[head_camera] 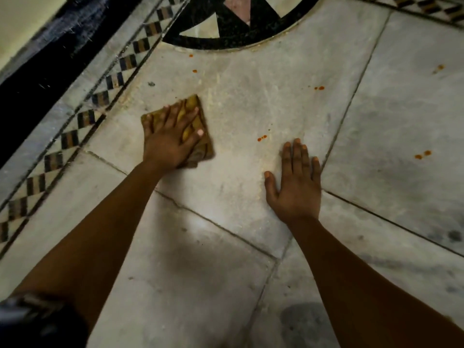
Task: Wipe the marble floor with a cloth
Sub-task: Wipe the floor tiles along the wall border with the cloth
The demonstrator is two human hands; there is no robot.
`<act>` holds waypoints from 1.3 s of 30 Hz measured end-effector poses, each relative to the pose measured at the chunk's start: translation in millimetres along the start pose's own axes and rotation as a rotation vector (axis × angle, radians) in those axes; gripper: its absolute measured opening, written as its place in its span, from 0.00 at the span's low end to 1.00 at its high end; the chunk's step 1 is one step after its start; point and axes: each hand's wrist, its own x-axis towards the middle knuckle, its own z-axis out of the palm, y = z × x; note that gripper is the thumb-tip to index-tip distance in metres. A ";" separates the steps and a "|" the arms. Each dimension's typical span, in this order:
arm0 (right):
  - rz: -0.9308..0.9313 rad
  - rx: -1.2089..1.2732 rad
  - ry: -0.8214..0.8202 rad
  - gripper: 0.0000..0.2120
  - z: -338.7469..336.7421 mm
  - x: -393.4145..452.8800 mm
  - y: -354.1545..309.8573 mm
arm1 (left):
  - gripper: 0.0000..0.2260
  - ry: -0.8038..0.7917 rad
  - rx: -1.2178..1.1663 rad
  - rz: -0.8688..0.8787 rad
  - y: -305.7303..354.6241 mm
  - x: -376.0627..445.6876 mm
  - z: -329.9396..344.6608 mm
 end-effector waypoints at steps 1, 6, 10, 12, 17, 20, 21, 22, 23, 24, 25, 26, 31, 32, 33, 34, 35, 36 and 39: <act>-0.005 0.004 0.001 0.34 -0.1 -0.6 -0.6 | 0.27 -0.003 -0.007 -0.054 9.2 11.6 -0.1; -0.012 0.004 0.015 0.34 -1.8 1.3 0.1 | 0.26 -0.045 0.038 0.019 47.8 16.1 5.2; -0.024 0.085 0.050 0.34 -4.1 5.5 1.1 | 0.30 -0.020 0.057 0.159 12.7 -44.7 11.9; -0.016 0.131 0.123 0.35 -8.9 22.0 4.2 | 0.30 -0.025 0.053 0.116 -5.5 -42.3 8.4; 0.087 0.039 0.038 0.36 0.5 60.0 12.8 | 0.30 -0.088 0.073 -0.013 -15.2 37.5 -6.6; 0.096 0.004 0.042 0.36 6.9 59.4 14.0 | 0.29 -0.126 0.049 -0.157 -1.2 86.1 -12.9; 0.089 -0.007 0.051 0.36 6.3 62.1 13.6 | 0.28 -0.117 0.031 -0.188 6.7 97.3 -14.3; 0.086 -0.022 0.053 0.36 5.0 61.8 13.4 | 0.26 -0.115 0.020 -0.195 14.0 99.6 -12.7; 0.089 -0.033 0.048 0.36 4.7 61.1 13.3 | 0.26 -0.109 0.023 -0.160 18.7 94.6 -10.4; 0.100 -0.038 0.034 0.36 4.1 61.3 13.0 | 0.26 -0.087 0.051 -0.073 19.9 83.5 -7.8; 0.107 -0.038 0.024 0.36 3.7 61.1 13.2 | 0.27 -0.045 0.080 0.048 19.4 65.8 -6.4; 0.109 -0.040 0.016 0.36 3.3 60.6 12.2 | 0.27 -0.010 0.083 0.157 15.0 46.0 -4.7; 0.121 -0.053 0.012 0.36 2.4 60.8 12.9 | 0.24 0.119 -0.035 -0.002 -27.2 34.0 -8.0; 0.122 -0.053 0.007 0.36 2.4 59.9 12.6 | 0.24 0.125 -0.040 -0.068 -28.6 51.9 -10.2; 0.125 -0.051 0.005 0.36 2.6 59.5 13.2 | 0.24 0.115 -0.043 -0.125 -26.1 74.2 -12.0; 0.126 -0.048 0.007 0.36 2.3 59.5 13.3 | 0.24 0.092 -0.038 -0.181 -20.1 97.2 -13.9; 0.124 -0.046 0.011 0.36 1.7 60.1 12.8 | 0.25 0.059 -0.029 -0.241 -12.0 118.6 -15.0; 0.120 -0.049 0.012 0.37 1.5 59.9 12.0 | 0.27 0.029 -0.022 -0.296 -1.6 133.9 -15.1; 0.122 -0.052 0.012 0.37 0.9 59.4 11.2 | 0.31 -0.015 0.011 -0.232 29.6 136.5 -12.7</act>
